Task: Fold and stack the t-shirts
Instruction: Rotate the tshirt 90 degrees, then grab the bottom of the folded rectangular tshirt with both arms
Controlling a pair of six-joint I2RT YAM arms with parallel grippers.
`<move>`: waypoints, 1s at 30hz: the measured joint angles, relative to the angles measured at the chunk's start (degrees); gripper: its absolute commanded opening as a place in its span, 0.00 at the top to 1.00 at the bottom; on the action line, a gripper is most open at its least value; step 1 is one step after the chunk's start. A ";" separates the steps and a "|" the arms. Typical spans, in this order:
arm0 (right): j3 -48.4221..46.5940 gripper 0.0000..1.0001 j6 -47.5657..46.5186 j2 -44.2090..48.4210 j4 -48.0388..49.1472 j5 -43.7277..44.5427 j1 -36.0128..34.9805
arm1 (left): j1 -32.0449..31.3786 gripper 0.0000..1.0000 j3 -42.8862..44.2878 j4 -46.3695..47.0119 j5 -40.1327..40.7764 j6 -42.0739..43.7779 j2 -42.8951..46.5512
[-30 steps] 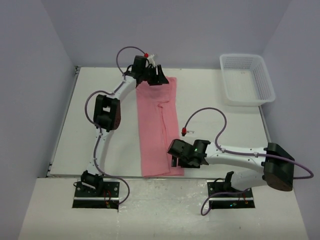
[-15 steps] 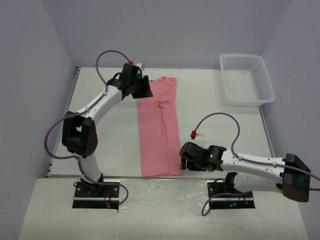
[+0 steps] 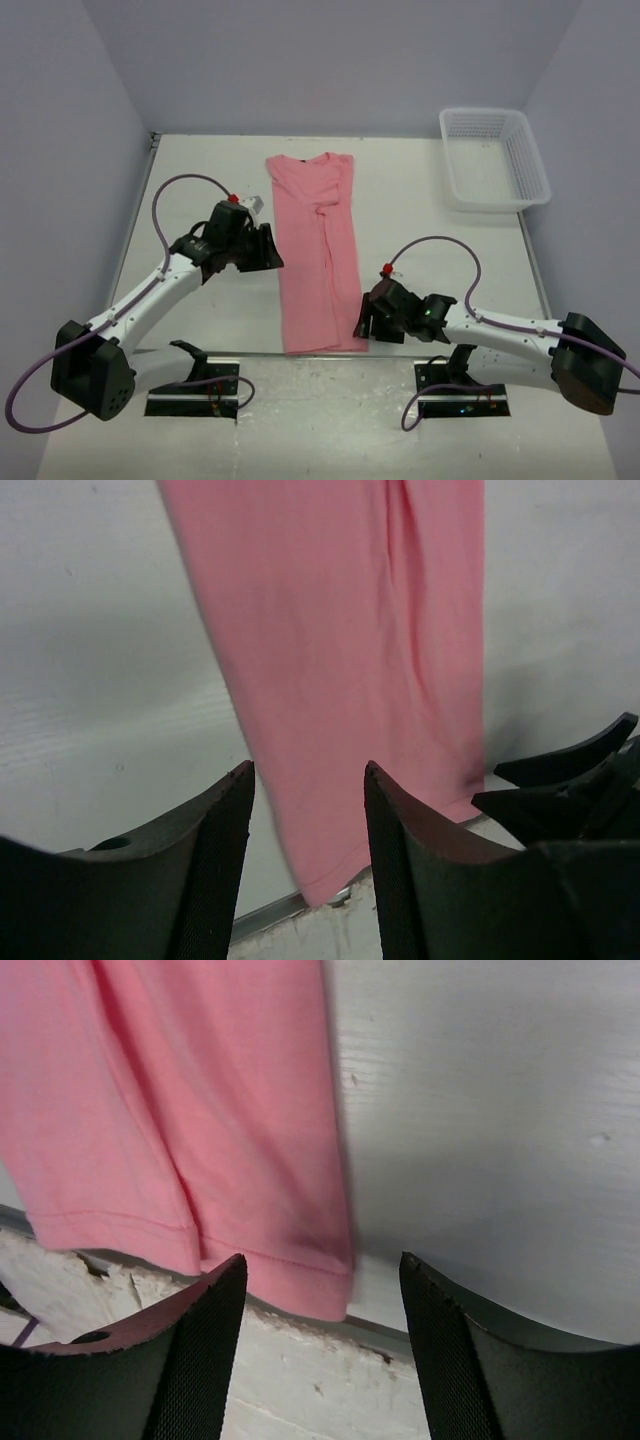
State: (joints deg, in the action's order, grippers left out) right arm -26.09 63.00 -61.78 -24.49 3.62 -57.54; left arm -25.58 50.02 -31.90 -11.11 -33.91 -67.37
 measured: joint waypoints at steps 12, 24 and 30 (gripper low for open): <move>5.70 0.47 7.56 3.06 8.72 -3.54 -4.24 | -2.25 0.50 -13.33 -0.85 -3.61 -3.06 5.25; 5.66 0.48 13.27 3.04 7.56 -1.75 -6.67 | -4.72 0.50 -14.47 -0.92 -3.69 -3.06 5.44; 5.66 0.50 15.41 2.71 7.32 -0.79 -6.71 | -5.73 0.49 -14.56 -0.92 -3.69 -3.06 5.44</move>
State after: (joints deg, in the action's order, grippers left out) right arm -20.43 78.41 -59.07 -17.17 2.83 -64.25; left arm -31.31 35.46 -32.82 -14.81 -36.97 -61.93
